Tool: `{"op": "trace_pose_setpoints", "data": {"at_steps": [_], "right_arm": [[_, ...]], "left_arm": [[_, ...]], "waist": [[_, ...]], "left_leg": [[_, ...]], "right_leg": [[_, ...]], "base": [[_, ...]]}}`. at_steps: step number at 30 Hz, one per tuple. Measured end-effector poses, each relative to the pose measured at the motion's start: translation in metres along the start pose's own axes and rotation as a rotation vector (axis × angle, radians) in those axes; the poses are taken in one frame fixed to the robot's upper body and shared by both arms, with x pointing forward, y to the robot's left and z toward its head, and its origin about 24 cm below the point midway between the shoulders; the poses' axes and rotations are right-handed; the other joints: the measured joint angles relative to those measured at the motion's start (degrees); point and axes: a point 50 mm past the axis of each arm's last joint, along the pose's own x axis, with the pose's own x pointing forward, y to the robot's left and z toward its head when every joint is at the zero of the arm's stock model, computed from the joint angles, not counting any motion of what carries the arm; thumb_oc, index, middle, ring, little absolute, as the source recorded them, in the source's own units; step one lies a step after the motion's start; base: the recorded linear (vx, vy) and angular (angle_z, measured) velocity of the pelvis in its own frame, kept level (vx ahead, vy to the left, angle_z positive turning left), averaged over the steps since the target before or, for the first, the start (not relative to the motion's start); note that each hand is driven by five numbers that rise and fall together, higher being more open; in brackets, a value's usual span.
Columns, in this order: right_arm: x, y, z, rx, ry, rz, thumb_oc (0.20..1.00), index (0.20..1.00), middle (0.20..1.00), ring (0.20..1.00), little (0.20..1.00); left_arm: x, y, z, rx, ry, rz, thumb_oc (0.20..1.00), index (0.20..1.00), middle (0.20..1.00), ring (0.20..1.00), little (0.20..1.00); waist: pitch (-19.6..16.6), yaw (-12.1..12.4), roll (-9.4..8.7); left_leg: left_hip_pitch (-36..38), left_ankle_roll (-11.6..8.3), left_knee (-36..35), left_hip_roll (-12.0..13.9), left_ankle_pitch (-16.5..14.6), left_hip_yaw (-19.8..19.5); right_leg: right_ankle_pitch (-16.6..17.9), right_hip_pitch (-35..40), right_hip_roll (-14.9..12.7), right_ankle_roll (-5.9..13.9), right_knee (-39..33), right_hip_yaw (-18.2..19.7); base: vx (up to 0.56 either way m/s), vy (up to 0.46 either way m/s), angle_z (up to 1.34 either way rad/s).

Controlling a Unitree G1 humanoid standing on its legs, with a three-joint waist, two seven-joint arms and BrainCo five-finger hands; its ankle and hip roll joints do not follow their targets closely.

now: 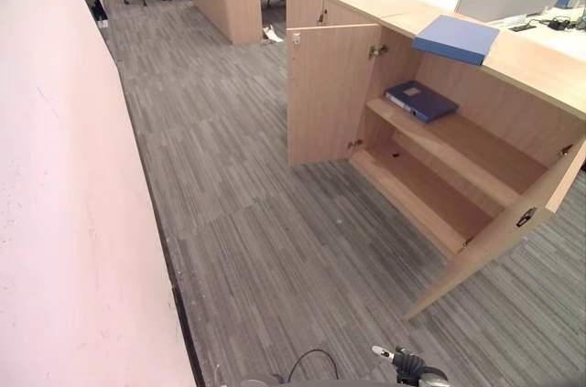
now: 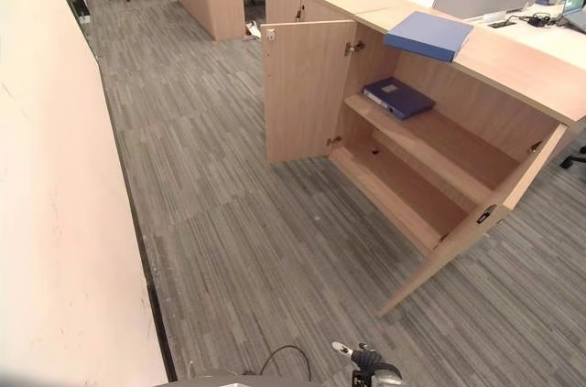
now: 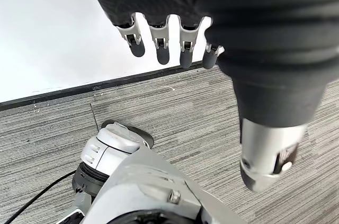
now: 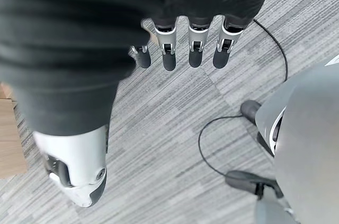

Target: Put the empty folder in the office cabinet

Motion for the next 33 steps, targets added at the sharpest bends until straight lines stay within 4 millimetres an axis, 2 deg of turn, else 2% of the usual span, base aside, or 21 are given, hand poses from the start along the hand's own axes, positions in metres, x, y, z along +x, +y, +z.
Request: {"op": "trace_pose_setpoints", "data": {"at_steps": [8, 13, 16, 17, 18, 19, 20, 21, 23, 24, 25, 26, 27, 28, 29, 30, 31, 32, 33], "right_arm": [[0.000, -0.001, -0.001, 0.007, 0.004, -0.004, 1.000, 1.000, 1.000, 1.000, 1.000], [0.000, -0.002, -0.002, 0.008, 0.007, -0.005, 1.000, 1.000, 1.000, 1.000, 1.000], [-0.001, -0.005, -0.003, 0.005, 0.010, -0.011, 1.000, 1.000, 1.000, 1.000, 1.000], [-0.001, -0.005, -0.002, 0.004, 0.009, -0.011, 1.000, 1.000, 1.000, 1.000, 1.000], [-0.001, -0.006, -0.002, 0.003, 0.009, -0.012, 1.000, 1.000, 1.000, 1.000, 1.000], [-0.001, -0.008, -0.001, 0.000, 0.007, -0.018, 1.000, 1.000, 1.000, 1.000, 1.000], [-0.001, -0.005, -0.005, -0.003, 0.019, -0.008, 1.000, 1.000, 1.000, 1.000, 1.000], [0.000, -0.001, -0.003, -0.008, 0.016, 0.004, 1.000, 1.000, 1.000, 1.000, 1.000], [0.001, 0.003, 0.003, -0.015, -0.001, 0.014, 1.000, 1.000, 1.000, 1.000, 1.000], [0.001, 0.004, 0.008, -0.016, -0.012, 0.014, 1.000, 1.000, 1.000, 1.000, 1.000], [0.002, 0.003, 0.012, -0.018, -0.022, 0.011, 1.000, 1.000, 1.000, 1.000, 1.000], [0.001, 0.001, 0.010, -0.018, -0.014, 0.004, 1.000, 1.000, 1.000, 1.000, 1.000], [0.001, 0.000, 0.010, -0.019, -0.015, 0.003, 1.000, 1.000, 1.000, 1.000, 1.000], [0.002, 0.000, 0.013, -0.018, -0.024, 0.001, 1.000, 1.000, 1.000, 1.000, 1.000], [0.002, 0.000, 0.020, -0.017, -0.050, 0.000, 1.000, 1.000, 1.000, 1.000, 1.000], [0.002, 0.000, 0.022, -0.013, -0.049, -0.008, 1.000, 1.000, 1.000, 1.000, 1.000], [0.002, -0.002, 0.022, -0.007, -0.046, -0.017, 1.000, 1.000, 1.000, 1.000, 1.000], [0.002, -0.002, 0.023, -0.006, -0.047, -0.018, 1.000, 1.000, 1.000, 1.000, 1.000], [0.002, -0.002, 0.022, -0.006, -0.045, -0.019, 1.000, 1.000, 1.000, 1.000, 1.000]], "left_arm": [[0.000, 0.002, 0.000, 0.003, 0.000, 0.005, 1.000, 1.000, 1.000, 1.000, 1.000], [0.000, 0.002, -0.001, 0.004, 0.003, 0.004, 1.000, 1.000, 1.000, 1.000, 1.000], [0.000, -0.001, -0.001, 0.002, 0.005, -0.003, 1.000, 1.000, 1.000, 1.000, 1.000], [0.000, -0.001, 0.001, 0.002, 0.000, -0.002, 1.000, 1.000, 1.000, 1.000, 1.000], [0.001, -0.002, 0.004, 0.003, -0.007, -0.005, 1.000, 1.000, 1.000, 1.000, 1.000], [0.000, -0.003, 0.000, 0.005, 0.005, -0.008, 1.000, 1.000, 1.000, 1.000, 1.000], [0.000, 0.001, -0.001, 0.007, 0.008, 0.000, 1.000, 1.000, 1.000, 1.000, 1.000], [0.000, 0.005, -0.001, 0.010, 0.005, 0.009, 1.000, 1.000, 1.000, 1.000, 1.000], [0.000, 0.007, 0.000, 0.011, 0.004, 0.020, 1.000, 1.000, 1.000, 1.000, 1.000], [0.000, 0.007, 0.001, 0.011, 0.001, 0.018, 1.000, 1.000, 1.000, 1.000, 1.000], [0.000, 0.005, 0.001, 0.010, 0.004, 0.014, 1.000, 1.000, 1.000, 1.000, 1.000], [0.000, 0.004, -0.001, 0.010, 0.009, 0.011, 1.000, 1.000, 1.000, 1.000, 1.000], [0.000, 0.003, -0.001, 0.009, 0.012, 0.010, 1.000, 1.000, 1.000, 1.000, 1.000], [0.001, 0.000, 0.000, 0.005, 0.006, 0.004, 1.000, 1.000, 1.000, 1.000, 1.000], [0.001, -0.002, 0.004, 0.006, 0.000, -0.002, 1.000, 1.000, 1.000, 1.000, 1.000], [0.001, 0.002, 0.003, 0.013, 0.001, 0.007, 1.000, 1.000, 1.000, 1.000, 1.000], [0.001, 0.000, 0.004, 0.013, -0.002, 0.003, 1.000, 1.000, 1.000, 1.000, 1.000], [0.001, 0.001, 0.001, 0.011, 0.006, 0.006, 1.000, 1.000, 1.000, 1.000, 1.000], [0.000, 0.003, -0.001, 0.004, 0.009, 0.011, 1.000, 1.000, 1.000, 1.000, 1.000]], "waist": [[0.00, 0.08, 0.14], [-0.19, 0.09, 0.81], [-0.08, -0.13, 1.22], [0.27, -0.18, 0.99], [0.29, -0.24, 1.21], [1.25, -0.52, 1.87], [1.49, -0.44, 2.19], [1.62, -0.27, 1.80], [2.80, -0.51, 1.15], [4.15, -0.75, 0.99], [5.84, -2.17, 0.27], [6.14, -2.25, -0.15], [6.52, -2.09, -0.22], [7.54, -2.03, 0.25], [9.12, -2.70, 0.82], [9.90, -2.80, -0.06], [10.70, -2.40, 0.46], [10.46, -2.06, 1.00], [9.77, -1.38, 0.43]], "left_leg": [[0.22, 0.01, -0.44, -0.35, 0.00, -0.94], [1.45, 0.70, -0.92, -1.41, 0.40, -1.10], [2.74, 1.95, -1.29, -3.17, 0.07, -1.02], [3.65, 2.75, -1.54, -4.76, -0.63, -0.70], [4.16, 3.35, -1.80, -5.27, -1.00, -0.69], [5.33, 4.55, -1.87, -5.74, -0.75, -0.56], [6.76, 5.54, -2.54, -5.88, -1.04, -0.26], [6.69, 5.84, -2.45, -5.97, -1.21, 0.09], [7.27, 6.69, -1.99, -5.92, -1.26, -0.65], [7.74, 6.55, -2.11, -5.61, -0.67, -0.64], [7.88, 5.96, -1.95, -5.13, -0.16, -1.02], [8.14, 6.02, -1.93, -5.14, -0.21, -1.34], [8.28, 6.10, -1.92, -5.03, -0.27, -1.22], [8.54, 7.01, -2.03, -4.33, -1.44, -2.11], [8.49, 6.76, -1.76, -3.63, -1.33, -2.73], [8.97, 5.31, -2.01, -4.03, -1.76, -3.64], [9.80, 4.35, -1.86, -2.97, -3.22, -4.18], [9.98, 4.03, -2.05, -2.33, -3.43, -4.25], [9.63, 3.56, -2.48, -1.36, -3.70, -4.23]], "right_leg": [[-0.24, 0.66, -0.55, 0.40, 0.19, -1.04], [-0.48, 0.82, -2.08, 1.02, 1.72, -1.15], [-1.77, 0.63, -5.41, 2.96, 6.01, -1.16], [-2.34, 0.53, -7.47, 3.83, 8.14, -0.83], [-2.28, 0.56, -8.52, 4.58, 9.29, -1.15], [-0.20, -0.53, -12.00, 6.09, 16.50, -2.95], [1.55, -2.19, -14.89, 5.79, 20.36, -3.40], [1.56, -3.05, -15.50, 5.79, 20.07, -3.41], [2.03, -4.55, -14.47, 7.38, 18.03, -3.09], [2.19, -4.76, -13.79, 7.54, 17.06, -2.53], [3.04, -4.95, -12.29, 8.38, 14.64, -2.68], [4.14, -5.35, -11.41, 8.96, 12.76, -2.86], [5.30, -5.61, -10.92, 8.65, 11.74, -2.82], [6.11, -6.70, -9.42, 9.19, 10.76, -2.28], [7.92, -6.78, -7.84, 9.00, 7.81, -2.55], [11.32, -5.83, -8.04, 9.50, 3.97, -2.59], [10.27, -3.95, -6.69, 8.12, 3.34, -3.70], [9.15, -3.38, -5.99, 6.37, 2.78, -4.85], [6.93, -3.03, -4.51, 3.82, 0.78, -6.18]], "base": [[-0.01, 0.071, 0.07], [-0.01, 0.154, 0.03], [0.01, 0.201, 0.03], [0.03, 0.237, 0.03], [0.02, 0.183, 0.07], [-0.04, 0.016, 0.02], [-0.04, 0.013, -0.06], [-0.06, -0.020, -0.21], [0.00, -0.026, -0.16], [0.02, -0.025, 0.14], [0.06, -0.052, 0.22], [0.09, -0.067, 0.23], [0.08, -0.053, 0.01], [0.08, -0.037, 0.16], [0.17, -0.102, 0.39], [0.31, -0.130, 0.49], [0.35, -0.136, 0.32], [0.32, -0.076, 0.09], [0.27, -0.066, 0.07]]}}
